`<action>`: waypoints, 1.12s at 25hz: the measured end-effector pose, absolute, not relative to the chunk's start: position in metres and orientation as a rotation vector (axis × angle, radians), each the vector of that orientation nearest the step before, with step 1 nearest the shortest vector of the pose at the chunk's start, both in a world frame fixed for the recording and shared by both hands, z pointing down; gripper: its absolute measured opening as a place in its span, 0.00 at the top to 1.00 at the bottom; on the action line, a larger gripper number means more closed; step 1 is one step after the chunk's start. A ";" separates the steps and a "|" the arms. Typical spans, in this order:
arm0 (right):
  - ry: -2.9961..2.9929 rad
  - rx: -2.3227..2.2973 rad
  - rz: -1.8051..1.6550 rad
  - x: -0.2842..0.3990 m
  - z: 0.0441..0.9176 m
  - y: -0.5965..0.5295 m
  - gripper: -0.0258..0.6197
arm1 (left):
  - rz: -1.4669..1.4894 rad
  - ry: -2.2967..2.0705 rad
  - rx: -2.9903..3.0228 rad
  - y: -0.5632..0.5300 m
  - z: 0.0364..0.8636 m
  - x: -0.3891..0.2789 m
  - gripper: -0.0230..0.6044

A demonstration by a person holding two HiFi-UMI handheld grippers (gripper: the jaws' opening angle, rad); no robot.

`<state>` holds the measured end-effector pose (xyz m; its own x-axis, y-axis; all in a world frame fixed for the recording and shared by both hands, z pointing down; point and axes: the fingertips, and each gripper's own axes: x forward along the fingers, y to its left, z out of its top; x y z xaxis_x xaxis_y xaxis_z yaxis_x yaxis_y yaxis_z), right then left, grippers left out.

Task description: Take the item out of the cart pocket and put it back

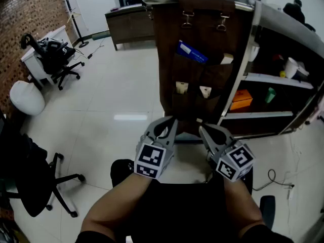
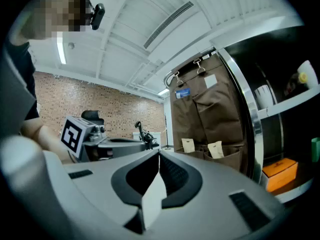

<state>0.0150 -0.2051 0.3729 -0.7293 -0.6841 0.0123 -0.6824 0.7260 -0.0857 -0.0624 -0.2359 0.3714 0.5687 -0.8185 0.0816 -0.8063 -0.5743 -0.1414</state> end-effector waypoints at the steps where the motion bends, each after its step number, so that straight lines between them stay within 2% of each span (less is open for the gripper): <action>1: 2.902 -1.146 -0.132 0.016 0.373 -0.205 0.93 | -0.227 1.389 -2.697 -0.242 0.368 -0.059 0.96; 2: 2.903 -1.144 -0.132 0.017 0.373 -0.204 0.93 | -0.242 1.376 -2.689 -0.250 0.364 -0.056 0.95; 4: 2.902 -1.135 -0.132 0.019 0.373 -0.204 0.93 | -0.273 1.363 -2.665 -0.268 0.356 -0.051 0.79; 5: 2.900 -1.129 -0.133 0.020 0.373 -0.204 0.93 | -0.283 1.365 -2.658 -0.279 0.353 -0.050 0.74; 11: 2.883 -1.112 -0.158 0.029 0.375 -0.205 0.93 | -0.352 1.363 -2.681 -0.344 0.352 -0.040 0.68; 14: 2.869 -1.104 -0.173 0.034 0.374 -0.206 0.93 | -0.425 1.359 -2.708 -0.366 0.365 -0.036 0.58; 28: 2.839 -1.107 -0.239 0.048 0.384 -0.215 0.93 | -0.554 1.308 -2.699 -0.406 0.391 -0.035 0.58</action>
<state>0.0479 -0.2148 0.3838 -0.7344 -0.6783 -0.0220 -0.6651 0.7258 -0.1755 -0.0348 -0.4060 0.3905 0.5669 -0.7740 0.2819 -0.7408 -0.6287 -0.2365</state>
